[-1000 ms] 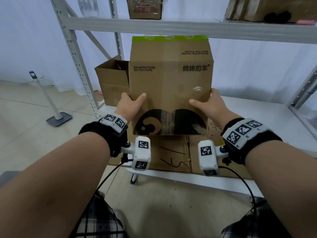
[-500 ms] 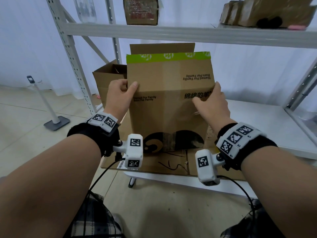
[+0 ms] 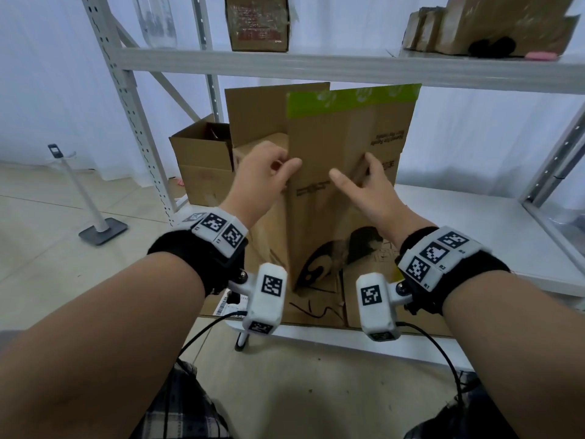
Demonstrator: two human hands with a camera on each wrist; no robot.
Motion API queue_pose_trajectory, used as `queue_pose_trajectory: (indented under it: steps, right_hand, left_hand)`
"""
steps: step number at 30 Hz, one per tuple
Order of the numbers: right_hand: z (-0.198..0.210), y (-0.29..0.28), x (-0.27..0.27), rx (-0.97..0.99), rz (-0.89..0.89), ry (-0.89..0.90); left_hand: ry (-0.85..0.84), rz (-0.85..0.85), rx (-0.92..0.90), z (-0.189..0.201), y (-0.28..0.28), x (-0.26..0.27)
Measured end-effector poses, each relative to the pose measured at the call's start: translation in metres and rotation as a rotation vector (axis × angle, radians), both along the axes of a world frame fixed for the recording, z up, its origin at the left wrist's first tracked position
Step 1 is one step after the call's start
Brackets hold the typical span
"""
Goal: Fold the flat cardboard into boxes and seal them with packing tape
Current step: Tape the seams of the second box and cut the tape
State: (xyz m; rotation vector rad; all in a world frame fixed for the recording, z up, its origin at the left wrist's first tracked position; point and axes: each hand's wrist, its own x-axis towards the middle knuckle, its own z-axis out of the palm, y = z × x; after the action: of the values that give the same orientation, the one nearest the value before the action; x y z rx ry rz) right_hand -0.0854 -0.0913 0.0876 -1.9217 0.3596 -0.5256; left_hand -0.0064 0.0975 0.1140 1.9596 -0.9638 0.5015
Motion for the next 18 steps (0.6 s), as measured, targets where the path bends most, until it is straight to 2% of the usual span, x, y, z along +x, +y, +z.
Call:
queue_pose_trajectory:
  steps: [3, 5, 8, 11, 14, 18]
  right_hand:
    - [0.005, 0.0, 0.002, 0.045, 0.021, -0.068]
    - [0.008, -0.002, -0.001, 0.025, 0.0, -0.096]
    - [0.013, -0.004, -0.011, -0.114, 0.007, -0.073]
    - [0.011, -0.003, -0.012, -0.217, 0.002, -0.033]
    - [0.01, -0.003, -0.012, -0.136, -0.046, -0.087]
    - [0.014, -0.005, -0.023, 0.104, -0.081, -0.144]
  left_hand:
    - [0.035, -0.255, 0.294, 0.002, -0.014, -0.014]
    - [-0.01, -0.324, 0.464, -0.001, -0.021, -0.017]
    - [-0.04, -0.252, 0.685, -0.004, -0.024, -0.017]
    - [-0.026, -0.191, 0.728, -0.003, -0.024, -0.023]
    - [-0.037, -0.118, 0.698, -0.002, -0.029, -0.026]
    - [-0.119, -0.017, 0.865, -0.003, -0.046, -0.032]
